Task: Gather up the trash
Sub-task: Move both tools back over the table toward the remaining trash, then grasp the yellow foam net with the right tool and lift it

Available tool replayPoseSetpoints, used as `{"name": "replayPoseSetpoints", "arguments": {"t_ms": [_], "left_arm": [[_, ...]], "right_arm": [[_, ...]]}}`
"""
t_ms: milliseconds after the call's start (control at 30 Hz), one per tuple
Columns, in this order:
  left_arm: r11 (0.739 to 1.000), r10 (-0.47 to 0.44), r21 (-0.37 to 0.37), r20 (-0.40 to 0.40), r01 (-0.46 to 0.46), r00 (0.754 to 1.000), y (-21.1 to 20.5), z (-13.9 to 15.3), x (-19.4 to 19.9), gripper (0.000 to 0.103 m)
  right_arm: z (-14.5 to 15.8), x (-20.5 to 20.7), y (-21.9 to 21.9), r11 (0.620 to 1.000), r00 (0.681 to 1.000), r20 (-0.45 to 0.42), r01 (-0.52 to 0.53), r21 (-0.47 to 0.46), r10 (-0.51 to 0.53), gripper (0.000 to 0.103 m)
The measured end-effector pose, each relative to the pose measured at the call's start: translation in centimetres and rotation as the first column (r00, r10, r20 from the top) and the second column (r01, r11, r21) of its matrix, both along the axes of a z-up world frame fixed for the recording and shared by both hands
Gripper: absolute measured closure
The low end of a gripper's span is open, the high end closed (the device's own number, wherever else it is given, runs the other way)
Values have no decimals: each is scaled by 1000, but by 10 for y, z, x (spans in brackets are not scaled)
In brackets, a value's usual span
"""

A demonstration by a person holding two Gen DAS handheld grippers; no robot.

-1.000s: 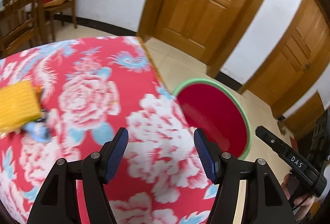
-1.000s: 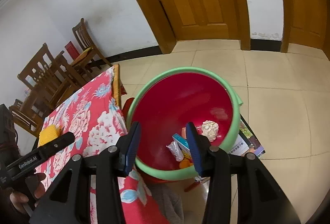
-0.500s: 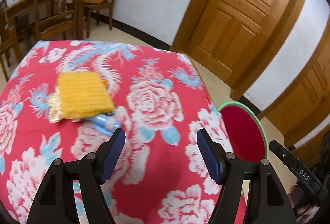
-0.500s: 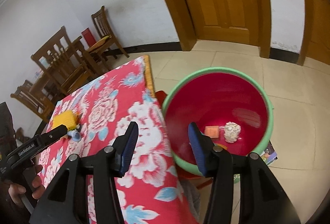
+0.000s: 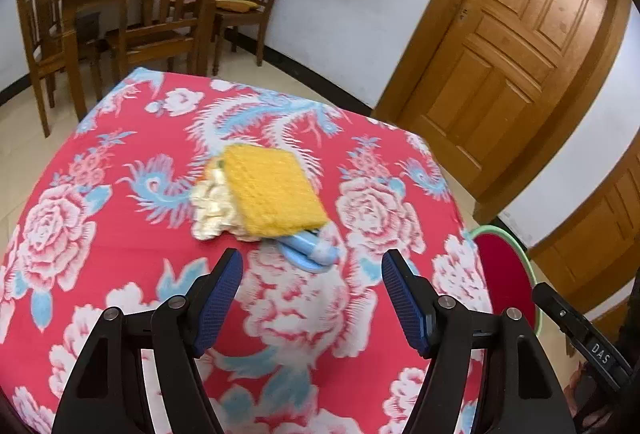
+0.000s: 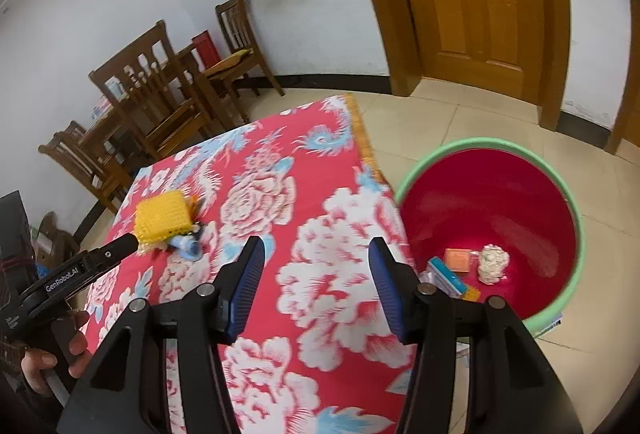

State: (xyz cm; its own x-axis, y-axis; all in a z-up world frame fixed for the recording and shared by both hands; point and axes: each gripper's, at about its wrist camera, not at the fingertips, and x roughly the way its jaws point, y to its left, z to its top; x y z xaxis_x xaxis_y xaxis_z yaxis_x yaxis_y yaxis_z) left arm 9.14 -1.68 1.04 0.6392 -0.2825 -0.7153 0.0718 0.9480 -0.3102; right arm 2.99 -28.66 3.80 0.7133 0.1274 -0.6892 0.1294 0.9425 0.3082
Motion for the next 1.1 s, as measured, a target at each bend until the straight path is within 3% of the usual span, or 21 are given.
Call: {"name": "replayPoseSetpoints", "arguments": {"t_ms": [1100], "left_arm": [[984, 173, -25, -46, -174, 984, 82, -33, 21, 30]], "right_arm": [[-5, 92, 135, 961, 962, -36, -272, -56, 270, 44]]}}
